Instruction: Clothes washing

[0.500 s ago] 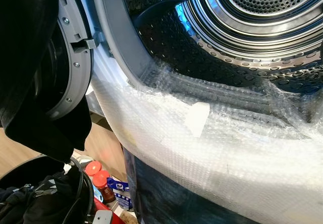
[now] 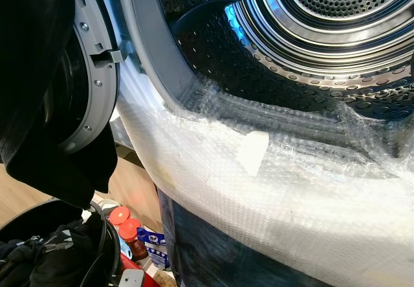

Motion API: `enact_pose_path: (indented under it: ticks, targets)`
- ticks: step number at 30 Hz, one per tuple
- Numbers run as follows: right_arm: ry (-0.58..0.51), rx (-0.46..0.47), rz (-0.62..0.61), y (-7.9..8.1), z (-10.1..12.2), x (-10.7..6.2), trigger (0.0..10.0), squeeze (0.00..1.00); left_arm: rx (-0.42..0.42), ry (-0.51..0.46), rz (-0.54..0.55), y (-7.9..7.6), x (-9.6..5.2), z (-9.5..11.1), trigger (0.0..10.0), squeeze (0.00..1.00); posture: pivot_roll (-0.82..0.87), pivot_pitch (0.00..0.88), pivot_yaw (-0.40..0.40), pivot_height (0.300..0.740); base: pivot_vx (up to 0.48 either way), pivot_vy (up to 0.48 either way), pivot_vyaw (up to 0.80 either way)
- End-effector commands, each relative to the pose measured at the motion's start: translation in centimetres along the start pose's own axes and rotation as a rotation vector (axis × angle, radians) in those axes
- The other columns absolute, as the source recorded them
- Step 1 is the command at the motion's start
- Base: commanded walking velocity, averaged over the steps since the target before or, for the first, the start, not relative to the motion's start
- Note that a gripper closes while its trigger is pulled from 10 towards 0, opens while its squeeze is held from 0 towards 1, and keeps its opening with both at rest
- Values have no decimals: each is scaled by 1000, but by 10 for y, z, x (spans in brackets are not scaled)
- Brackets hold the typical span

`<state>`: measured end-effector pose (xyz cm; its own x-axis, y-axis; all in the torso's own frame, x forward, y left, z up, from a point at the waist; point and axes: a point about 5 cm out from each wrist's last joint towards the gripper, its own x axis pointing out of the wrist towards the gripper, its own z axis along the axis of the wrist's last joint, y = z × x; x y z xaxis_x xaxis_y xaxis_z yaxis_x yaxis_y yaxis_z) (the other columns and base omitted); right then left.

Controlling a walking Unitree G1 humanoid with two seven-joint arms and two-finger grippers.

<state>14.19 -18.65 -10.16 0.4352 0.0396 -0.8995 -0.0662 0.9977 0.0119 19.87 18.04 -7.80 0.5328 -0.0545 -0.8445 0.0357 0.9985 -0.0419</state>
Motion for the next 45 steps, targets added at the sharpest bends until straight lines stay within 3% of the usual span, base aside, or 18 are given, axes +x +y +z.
enact_pose_path:
  ticks: [1,25,27,29,42,45]
  targets:
    - [-121,8,25,-5,52,2,10000,0,257,-1,-76,-40,2,-18,10000,0,-38,0,-32,740,0,0,0]
    - [-124,12,23,-5,53,2,10000,0,264,-1,-78,-40,2,-18,10000,0,-40,0,-29,740,0,0,0]
    - [-73,-79,54,2,43,3,10000,0,278,14,-128,-49,1,-25,10000,0,-16,0,-51,740,0,0,0]
    - [-58,-96,57,3,38,3,10000,0,278,16,-135,-51,1,-26,10000,0,-14,0,-51,740,0,0,0]
    - [-7,-106,73,3,27,3,10000,0,301,18,-159,-53,0,-28,10000,0,-23,0,-46,740,0,0,0]
    - [52,-133,84,2,17,2,10000,0,325,20,-173,-53,0,-27,10000,0,-19,0,-45,740,0,0,0]
